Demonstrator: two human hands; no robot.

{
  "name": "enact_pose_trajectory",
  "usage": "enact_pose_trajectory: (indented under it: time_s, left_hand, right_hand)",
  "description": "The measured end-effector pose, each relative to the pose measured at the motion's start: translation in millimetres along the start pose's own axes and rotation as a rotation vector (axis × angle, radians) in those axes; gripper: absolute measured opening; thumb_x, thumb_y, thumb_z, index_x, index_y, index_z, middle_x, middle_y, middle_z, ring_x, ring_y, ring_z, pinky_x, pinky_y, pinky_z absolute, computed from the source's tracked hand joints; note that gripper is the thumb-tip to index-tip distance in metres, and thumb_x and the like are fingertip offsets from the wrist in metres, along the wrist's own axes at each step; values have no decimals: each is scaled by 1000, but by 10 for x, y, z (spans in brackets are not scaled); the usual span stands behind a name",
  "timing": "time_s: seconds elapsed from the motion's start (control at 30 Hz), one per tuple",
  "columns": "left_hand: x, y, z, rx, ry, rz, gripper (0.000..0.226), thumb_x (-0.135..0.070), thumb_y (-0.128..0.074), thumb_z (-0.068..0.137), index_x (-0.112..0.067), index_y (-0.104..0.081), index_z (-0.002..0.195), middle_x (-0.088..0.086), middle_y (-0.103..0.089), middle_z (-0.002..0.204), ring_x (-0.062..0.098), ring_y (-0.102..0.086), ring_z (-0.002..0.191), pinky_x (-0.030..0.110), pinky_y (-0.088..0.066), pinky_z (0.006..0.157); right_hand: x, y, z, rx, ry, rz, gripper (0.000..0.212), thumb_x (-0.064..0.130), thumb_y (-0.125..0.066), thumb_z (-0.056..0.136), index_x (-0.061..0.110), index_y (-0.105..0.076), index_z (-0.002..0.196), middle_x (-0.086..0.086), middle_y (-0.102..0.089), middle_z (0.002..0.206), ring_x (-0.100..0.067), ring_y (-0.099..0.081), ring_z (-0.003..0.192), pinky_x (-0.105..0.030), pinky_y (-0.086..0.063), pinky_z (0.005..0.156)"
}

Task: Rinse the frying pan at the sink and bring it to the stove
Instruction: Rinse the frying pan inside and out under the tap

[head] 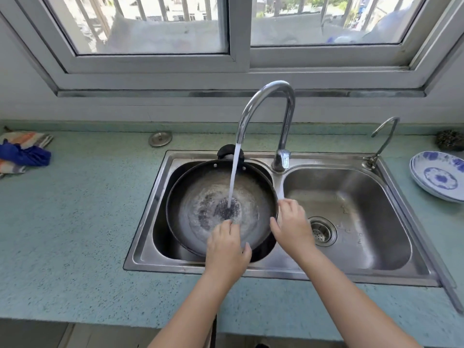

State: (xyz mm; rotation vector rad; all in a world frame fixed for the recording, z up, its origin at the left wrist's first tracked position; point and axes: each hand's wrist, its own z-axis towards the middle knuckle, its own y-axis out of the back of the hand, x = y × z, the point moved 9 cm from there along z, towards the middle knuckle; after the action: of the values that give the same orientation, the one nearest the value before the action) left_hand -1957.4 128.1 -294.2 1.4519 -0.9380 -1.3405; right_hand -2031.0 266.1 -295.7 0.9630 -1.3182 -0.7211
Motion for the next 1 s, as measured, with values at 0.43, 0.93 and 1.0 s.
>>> enact_pose_trajectory:
  time_s: [0.43,0.93,1.0]
  left_hand:
    - [-325,-97,640,-15,-28,66,52,-24,-80,49,-6,-71,97,14,-72,104,30,-69,94,41,-58,74]
    - [-135,-402,406,7,14,6,45,-13,-74,56,-2,-68,100,18,-69,108,34,-67,98,46,-56,78]
    - [-81,-358,347,-16,19,14,46,-11,-79,53,-3,-69,98,17,-70,107,33,-68,96,44,-56,77]
  right_hand:
    - [-225,-37,931,162,141,-398,65,34,-39,94,13,-13,150,3,-1,160,-26,-3,146,-57,-13,112]
    - [-326,-413,748,119,32,-225,77,41,-51,87,8,-19,148,-1,3,160,-32,-46,119,-52,-25,108]
    - [-342,-453,707,137,32,-264,79,43,-49,88,10,-14,150,1,8,159,-31,-42,124,-53,-22,110]
